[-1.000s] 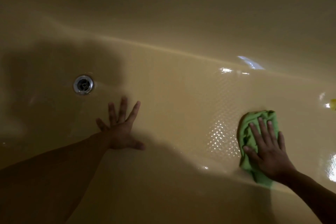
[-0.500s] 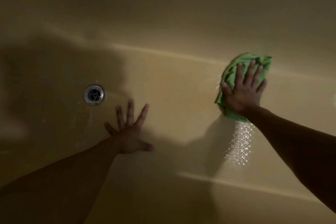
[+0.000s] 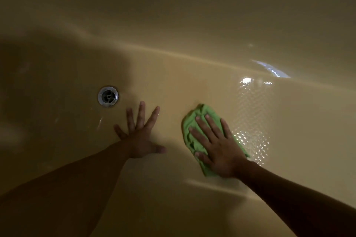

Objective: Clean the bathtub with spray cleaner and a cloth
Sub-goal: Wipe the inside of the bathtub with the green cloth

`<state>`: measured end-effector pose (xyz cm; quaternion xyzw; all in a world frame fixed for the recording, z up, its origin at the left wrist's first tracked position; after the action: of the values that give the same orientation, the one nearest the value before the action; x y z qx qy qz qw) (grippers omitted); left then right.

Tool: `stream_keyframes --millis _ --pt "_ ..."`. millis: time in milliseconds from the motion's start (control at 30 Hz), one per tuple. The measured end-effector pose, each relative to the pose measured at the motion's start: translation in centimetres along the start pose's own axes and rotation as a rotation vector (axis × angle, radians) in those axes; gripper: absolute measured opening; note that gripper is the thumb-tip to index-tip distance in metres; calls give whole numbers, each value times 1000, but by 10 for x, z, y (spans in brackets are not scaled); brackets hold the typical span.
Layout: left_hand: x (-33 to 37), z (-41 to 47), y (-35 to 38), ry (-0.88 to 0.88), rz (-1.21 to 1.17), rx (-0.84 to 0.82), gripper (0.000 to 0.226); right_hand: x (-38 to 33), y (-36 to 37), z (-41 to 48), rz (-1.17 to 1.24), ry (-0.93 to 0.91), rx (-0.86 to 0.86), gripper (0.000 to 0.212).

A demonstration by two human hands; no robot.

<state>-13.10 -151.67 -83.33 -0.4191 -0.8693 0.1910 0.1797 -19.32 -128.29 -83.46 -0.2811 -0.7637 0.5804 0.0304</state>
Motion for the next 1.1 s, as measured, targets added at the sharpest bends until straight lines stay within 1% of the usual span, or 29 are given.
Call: stream_keyframes --millis 133,267,333,467,600,700,800,900,967,1100 --pt "-10 -5 5 -52 -26 -9 138 -6 14 -55 41 -14 -51 72" --pt "-32 -16 13 -137 -30 -45 140 16 18 -103 74 77 -34 71" --pt "-46 -24 16 -176 -19 -73 142 39 17 -118 113 178 -23 72" --pt "-64 -34 16 -200 -11 -99 140 89 14 -128 200 426 0 77" --pt "-71 -33 17 -219 18 -115 142 131 0 -104 229 611 54 82" --pt "-77 -30 15 -216 21 -117 143 152 -18 -65 230 708 99 88" --pt "-80 -27 10 -194 26 -128 143 153 -39 -9 190 724 154 89" --pt "-83 -22 2 -190 27 -125 143 136 -54 47 144 690 193 85" --pt "-84 -19 -3 -183 24 -127 143 116 -58 79 102 624 194 82" --pt "-87 -14 -8 -178 20 -113 142 65 -54 119 36 428 151 78"
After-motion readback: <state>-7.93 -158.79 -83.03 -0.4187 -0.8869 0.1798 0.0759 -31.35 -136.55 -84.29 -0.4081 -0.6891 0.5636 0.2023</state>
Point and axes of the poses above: each hand's wrist, its own z-axis towards the middle knuckle, its own y-axis out of the palm, x = y × z, the point moved 8 cm from there along z, towards the middle knuckle, and after that the axes turned 7 degrees about -y, right-handed, at the moved point
